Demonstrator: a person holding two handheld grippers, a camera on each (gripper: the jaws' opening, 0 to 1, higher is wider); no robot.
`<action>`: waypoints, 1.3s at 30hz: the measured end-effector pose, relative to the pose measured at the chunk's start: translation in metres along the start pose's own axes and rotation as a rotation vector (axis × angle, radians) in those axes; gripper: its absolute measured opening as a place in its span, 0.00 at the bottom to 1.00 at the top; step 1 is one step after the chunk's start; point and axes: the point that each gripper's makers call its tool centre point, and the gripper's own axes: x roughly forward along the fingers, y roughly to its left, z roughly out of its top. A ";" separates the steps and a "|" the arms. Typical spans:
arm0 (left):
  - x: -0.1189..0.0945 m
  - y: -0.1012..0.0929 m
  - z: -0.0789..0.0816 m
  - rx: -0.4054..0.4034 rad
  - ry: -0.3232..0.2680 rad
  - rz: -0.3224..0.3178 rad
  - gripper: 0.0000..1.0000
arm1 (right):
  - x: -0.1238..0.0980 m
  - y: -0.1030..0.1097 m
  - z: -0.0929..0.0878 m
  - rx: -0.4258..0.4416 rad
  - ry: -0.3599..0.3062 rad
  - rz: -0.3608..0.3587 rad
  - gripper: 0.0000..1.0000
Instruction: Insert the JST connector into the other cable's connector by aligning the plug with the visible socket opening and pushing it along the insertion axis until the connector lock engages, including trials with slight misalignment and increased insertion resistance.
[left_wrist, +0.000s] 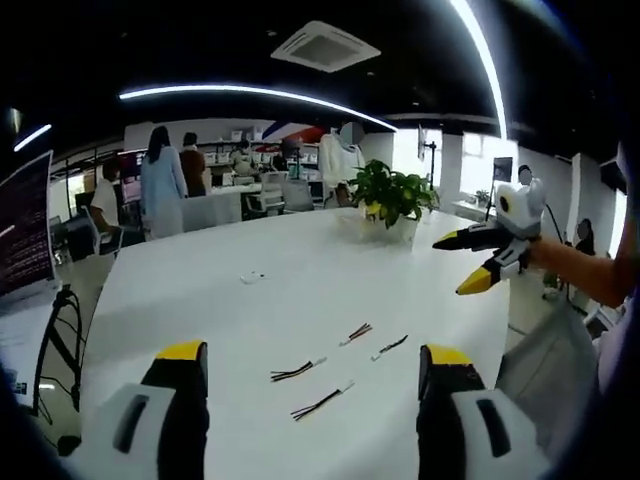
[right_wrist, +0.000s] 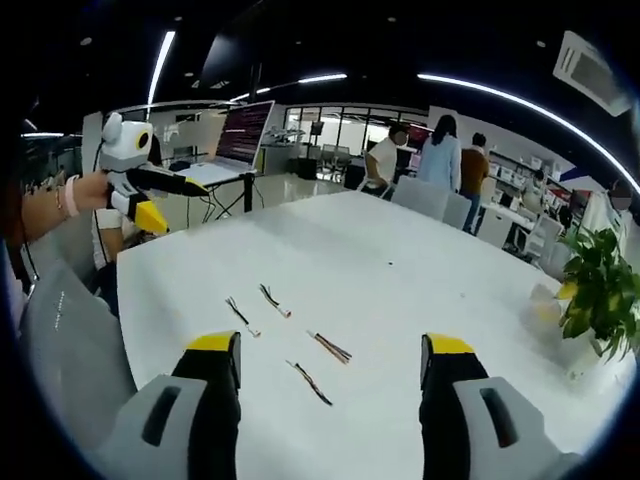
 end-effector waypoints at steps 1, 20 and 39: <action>0.001 0.001 -0.001 0.001 0.004 0.005 0.85 | 0.000 -0.001 0.001 -0.005 0.001 0.001 0.71; 0.018 0.017 -0.012 0.068 0.056 0.008 0.84 | 0.021 -0.004 0.000 0.009 -0.004 0.054 0.69; 0.053 0.020 -0.029 0.186 0.138 -0.050 0.84 | 0.054 -0.004 -0.002 -0.046 0.009 0.130 0.63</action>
